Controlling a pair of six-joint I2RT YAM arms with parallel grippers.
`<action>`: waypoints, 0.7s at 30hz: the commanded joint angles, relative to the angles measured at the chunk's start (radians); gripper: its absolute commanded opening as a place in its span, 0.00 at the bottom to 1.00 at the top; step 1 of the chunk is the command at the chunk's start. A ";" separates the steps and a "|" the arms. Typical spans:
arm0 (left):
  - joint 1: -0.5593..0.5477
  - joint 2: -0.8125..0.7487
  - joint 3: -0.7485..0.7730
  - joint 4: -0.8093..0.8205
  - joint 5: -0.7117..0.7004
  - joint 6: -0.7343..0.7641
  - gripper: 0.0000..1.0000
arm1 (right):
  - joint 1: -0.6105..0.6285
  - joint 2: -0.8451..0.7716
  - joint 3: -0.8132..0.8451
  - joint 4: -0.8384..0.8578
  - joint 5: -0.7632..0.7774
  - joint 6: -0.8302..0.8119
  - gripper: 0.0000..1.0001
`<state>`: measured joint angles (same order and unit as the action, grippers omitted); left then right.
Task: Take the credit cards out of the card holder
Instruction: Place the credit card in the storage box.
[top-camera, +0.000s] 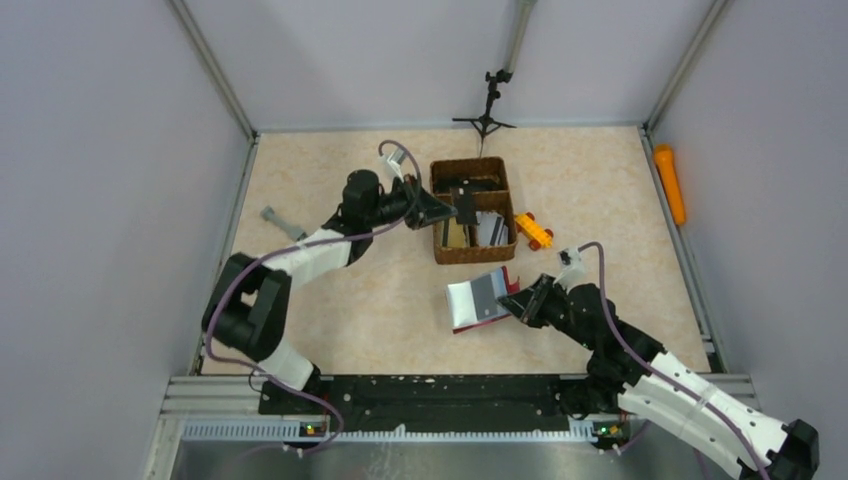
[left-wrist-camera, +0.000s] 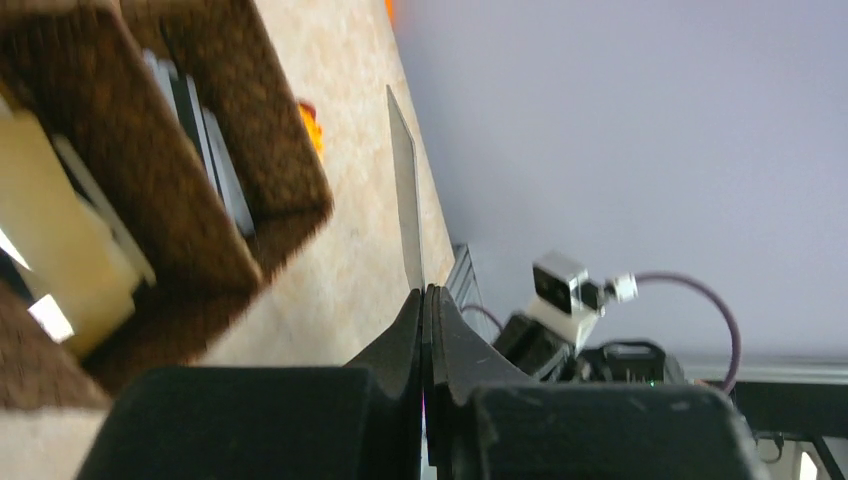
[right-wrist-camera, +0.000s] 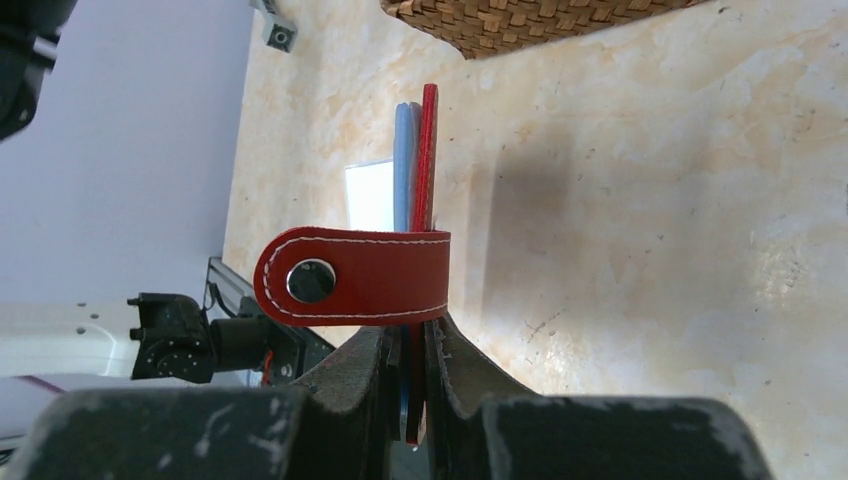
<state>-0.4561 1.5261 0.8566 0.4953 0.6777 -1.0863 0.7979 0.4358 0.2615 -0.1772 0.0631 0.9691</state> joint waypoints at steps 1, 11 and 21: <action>0.032 0.189 0.181 0.128 0.079 -0.040 0.00 | -0.008 -0.012 0.071 0.006 -0.009 -0.050 0.00; 0.073 0.491 0.549 0.042 0.128 -0.058 0.00 | -0.008 -0.001 0.120 -0.019 -0.007 -0.124 0.00; 0.131 0.624 0.845 -0.321 0.069 0.173 0.00 | -0.008 0.032 0.134 -0.019 -0.028 -0.162 0.00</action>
<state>-0.3416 2.1258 1.5932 0.3599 0.7818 -1.0752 0.7971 0.4492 0.3298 -0.2276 0.0498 0.8471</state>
